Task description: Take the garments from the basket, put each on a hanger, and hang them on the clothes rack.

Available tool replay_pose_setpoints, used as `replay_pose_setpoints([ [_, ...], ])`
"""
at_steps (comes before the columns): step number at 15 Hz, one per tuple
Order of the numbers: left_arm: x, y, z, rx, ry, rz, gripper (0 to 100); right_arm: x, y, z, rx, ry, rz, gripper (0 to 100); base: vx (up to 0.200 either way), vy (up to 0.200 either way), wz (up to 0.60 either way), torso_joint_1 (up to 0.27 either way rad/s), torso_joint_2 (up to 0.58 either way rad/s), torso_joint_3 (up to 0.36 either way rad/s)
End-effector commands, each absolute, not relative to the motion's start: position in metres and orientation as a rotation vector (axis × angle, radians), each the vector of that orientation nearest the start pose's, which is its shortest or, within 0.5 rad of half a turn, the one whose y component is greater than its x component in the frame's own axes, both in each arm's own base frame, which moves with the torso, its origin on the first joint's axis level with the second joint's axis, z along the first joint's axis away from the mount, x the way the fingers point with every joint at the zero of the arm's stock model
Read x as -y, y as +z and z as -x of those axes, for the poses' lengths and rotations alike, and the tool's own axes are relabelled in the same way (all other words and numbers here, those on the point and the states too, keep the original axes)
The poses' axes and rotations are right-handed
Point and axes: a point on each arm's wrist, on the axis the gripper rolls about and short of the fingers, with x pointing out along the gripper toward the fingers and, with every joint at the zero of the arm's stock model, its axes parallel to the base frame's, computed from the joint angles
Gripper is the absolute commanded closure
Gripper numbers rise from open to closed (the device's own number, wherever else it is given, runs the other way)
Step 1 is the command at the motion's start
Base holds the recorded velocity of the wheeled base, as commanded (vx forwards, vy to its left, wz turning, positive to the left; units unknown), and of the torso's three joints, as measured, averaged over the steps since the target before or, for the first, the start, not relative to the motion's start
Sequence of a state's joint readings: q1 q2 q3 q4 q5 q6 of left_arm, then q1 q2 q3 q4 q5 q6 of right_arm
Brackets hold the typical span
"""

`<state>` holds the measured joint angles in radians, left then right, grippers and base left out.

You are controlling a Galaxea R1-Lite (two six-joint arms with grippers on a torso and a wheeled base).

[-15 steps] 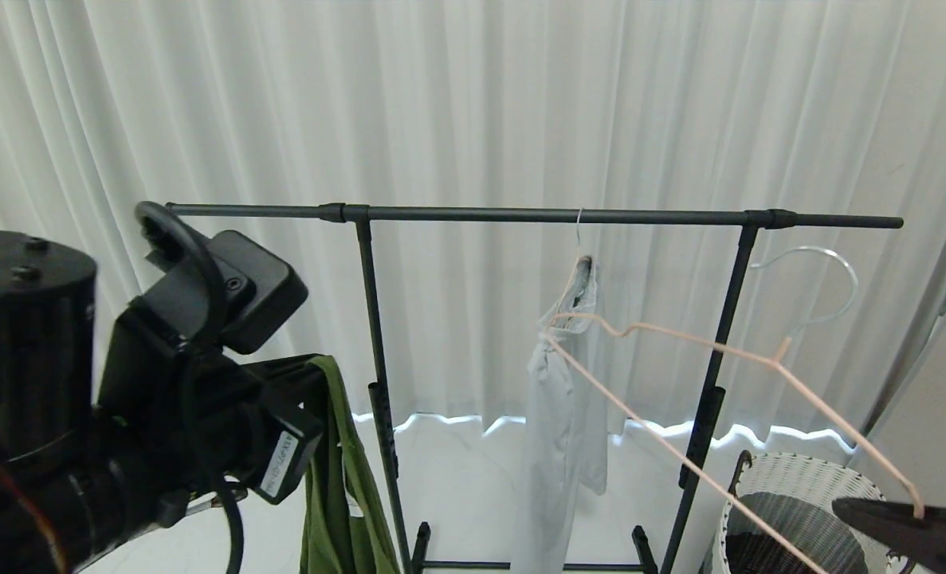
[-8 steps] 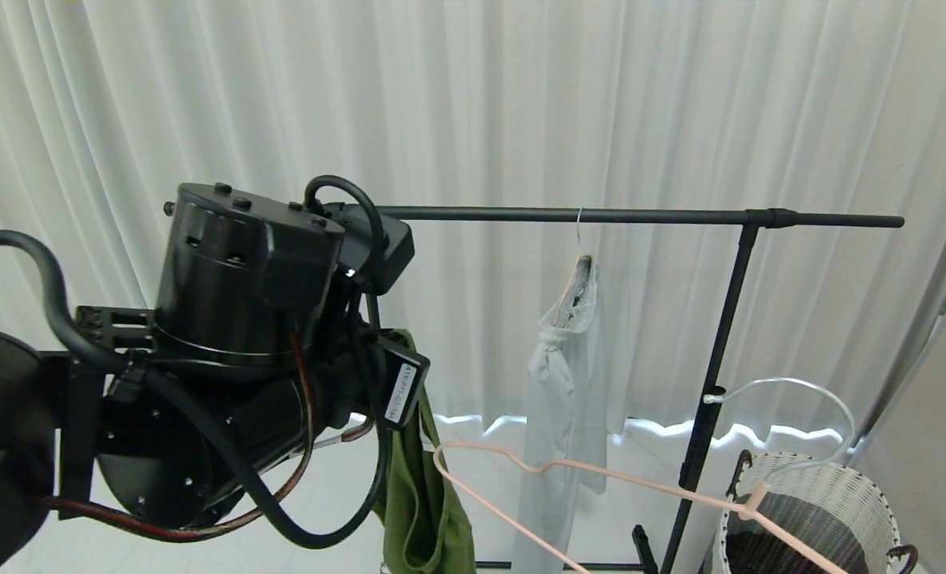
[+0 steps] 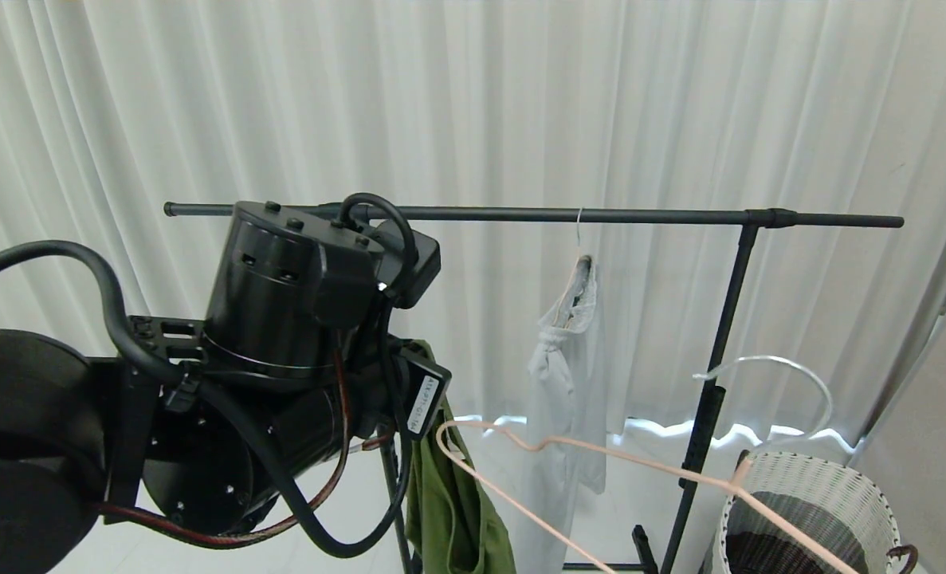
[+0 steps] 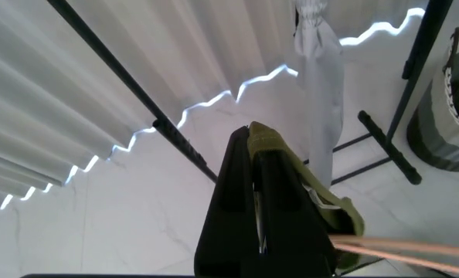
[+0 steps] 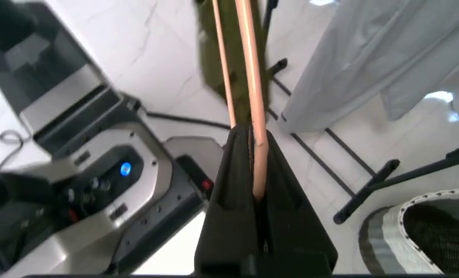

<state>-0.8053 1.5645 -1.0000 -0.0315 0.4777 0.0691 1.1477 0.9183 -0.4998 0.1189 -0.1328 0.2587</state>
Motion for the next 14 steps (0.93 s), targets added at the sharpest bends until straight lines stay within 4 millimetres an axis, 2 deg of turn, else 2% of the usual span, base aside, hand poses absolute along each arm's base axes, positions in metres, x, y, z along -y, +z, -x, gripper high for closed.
replay_pose_setpoints([
  [1, 0.189, 0.219, -0.196, -0.42, -0.336, -0.389, 100, -0.092, 0.184, -0.049, -0.566, 0.883, 0.086, 100, 0.0, 0.0, 0.0, 0.0, 0.0, 0.0],
  [3, 0.192, 0.219, -0.192, -0.417, -0.352, -0.383, 100, -0.1, 0.187, -0.056, -0.537, 0.87, 0.056, 100, 0.0, 0.0, 0.0, 0.0, 0.0, 0.0],
  [8, 0.193, 0.218, -0.193, -0.426, -0.327, -0.35, 100, -0.099, 0.184, -0.051, -0.563, 0.968, 0.055, 100, 0.0, 0.0, 0.0, 0.0, 0.0, 0.0],
  [14, 0.193, 0.218, -0.192, -0.422, -0.32, -0.347, 100, -0.11, 0.183, -0.064, -0.549, 0.917, 0.03, 100, 0.0, 0.0, 0.0, 0.0, 0.0, 0.0],
])
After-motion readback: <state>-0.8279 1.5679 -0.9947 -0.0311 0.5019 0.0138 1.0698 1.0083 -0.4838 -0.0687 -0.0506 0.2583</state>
